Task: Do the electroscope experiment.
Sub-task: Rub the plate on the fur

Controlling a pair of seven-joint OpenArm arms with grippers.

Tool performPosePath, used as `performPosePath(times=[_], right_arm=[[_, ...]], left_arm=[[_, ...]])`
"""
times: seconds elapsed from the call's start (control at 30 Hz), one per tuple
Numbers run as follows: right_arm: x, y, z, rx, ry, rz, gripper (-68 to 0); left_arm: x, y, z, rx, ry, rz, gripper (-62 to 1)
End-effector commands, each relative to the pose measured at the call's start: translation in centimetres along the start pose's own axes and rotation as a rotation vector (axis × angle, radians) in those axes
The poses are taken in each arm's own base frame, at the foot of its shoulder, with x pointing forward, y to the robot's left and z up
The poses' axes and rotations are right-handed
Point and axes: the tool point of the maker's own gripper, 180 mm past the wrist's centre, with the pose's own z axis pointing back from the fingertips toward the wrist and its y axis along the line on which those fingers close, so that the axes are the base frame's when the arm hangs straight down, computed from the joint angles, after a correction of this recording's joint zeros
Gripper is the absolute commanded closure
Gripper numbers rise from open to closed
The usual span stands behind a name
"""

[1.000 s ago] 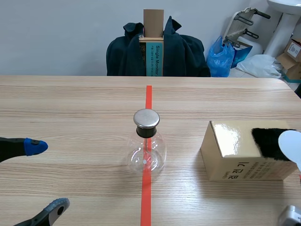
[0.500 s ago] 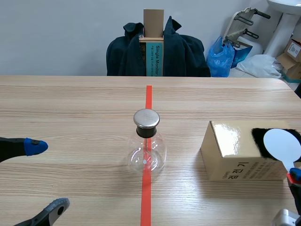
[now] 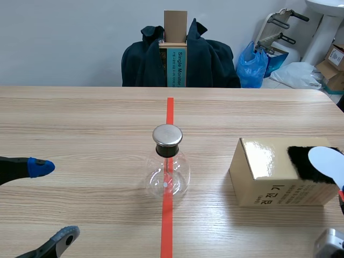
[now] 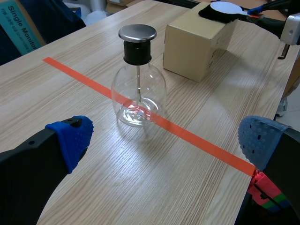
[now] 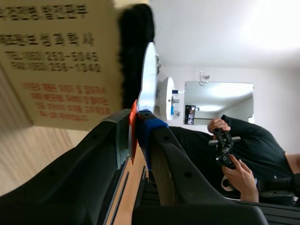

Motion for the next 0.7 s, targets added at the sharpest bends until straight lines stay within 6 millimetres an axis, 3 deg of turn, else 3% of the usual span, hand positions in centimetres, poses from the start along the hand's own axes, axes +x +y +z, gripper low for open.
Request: performPosePath(times=[0.0,0.3,0.67], right_arm=[[-0.8,-2.0,-0.6,-0.051,0.006,0.028,-0.7],[-1.8,-8.3,-1.6,-0.219,0.023,0.085,-0.7],[-1.4,-18.8,-1.0,-0.537,0.031,0.130,-0.7]], left_arm=[[0.5,-0.1,-0.2,0.002,-0.026,0.007,-62.3],[0.3,-0.3,-0.2,-0.007,-0.015,-0.006,-62.3],[-1.0,0.3,-0.4,0.001,0.060,-0.018,-62.3]])
